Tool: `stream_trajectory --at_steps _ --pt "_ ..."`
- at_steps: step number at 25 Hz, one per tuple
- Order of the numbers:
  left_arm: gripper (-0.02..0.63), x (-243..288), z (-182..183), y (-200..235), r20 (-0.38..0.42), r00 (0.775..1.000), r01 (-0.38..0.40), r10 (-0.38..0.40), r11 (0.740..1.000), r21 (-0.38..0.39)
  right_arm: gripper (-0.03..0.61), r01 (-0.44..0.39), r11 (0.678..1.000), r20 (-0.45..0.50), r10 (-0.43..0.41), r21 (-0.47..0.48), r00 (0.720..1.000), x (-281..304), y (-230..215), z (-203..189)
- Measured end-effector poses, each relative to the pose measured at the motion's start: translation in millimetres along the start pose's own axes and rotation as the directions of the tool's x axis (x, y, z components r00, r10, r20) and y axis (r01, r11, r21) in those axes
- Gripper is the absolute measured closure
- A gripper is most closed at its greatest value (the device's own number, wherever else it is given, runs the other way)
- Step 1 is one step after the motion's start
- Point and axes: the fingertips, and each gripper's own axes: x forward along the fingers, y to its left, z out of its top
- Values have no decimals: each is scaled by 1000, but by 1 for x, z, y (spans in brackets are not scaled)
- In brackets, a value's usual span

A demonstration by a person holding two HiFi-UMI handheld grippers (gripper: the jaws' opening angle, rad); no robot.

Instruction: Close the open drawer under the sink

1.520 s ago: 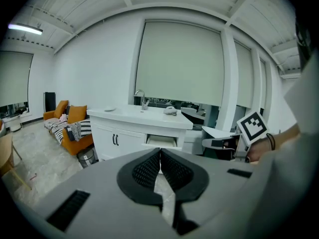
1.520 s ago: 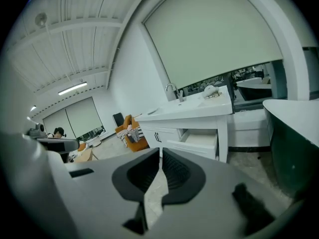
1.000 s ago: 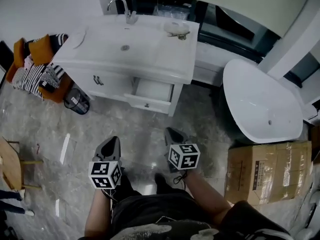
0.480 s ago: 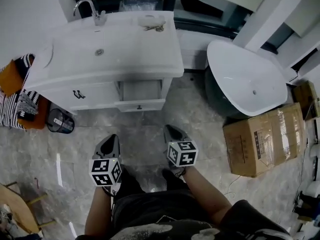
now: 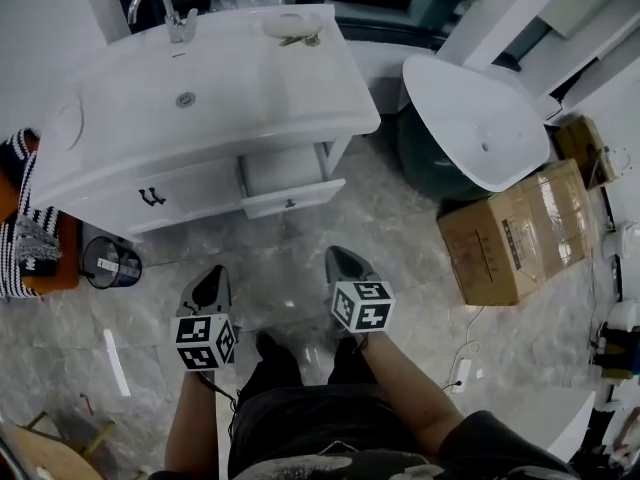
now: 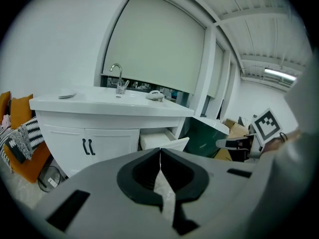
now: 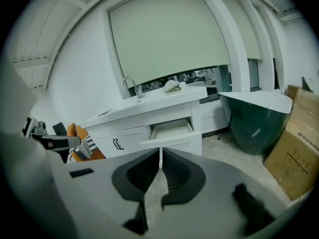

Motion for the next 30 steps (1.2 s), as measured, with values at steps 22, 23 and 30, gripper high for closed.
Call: stream_trajectory --at_steps 22,23,30 --pt "598 73 -75 56 -35 997 67 -68 997 -37 548 117 993 85 -117 4 990 96 -6 -59" --pt "598 78 -78 58 -39 997 65 -66 997 -37 548 112 994 83 -111 -1 990 105 -6 -62" --pt "598 118 -90 66 -65 996 55 -57 998 -21 416 87 996 44 -87 2 995 166 -18 -77"
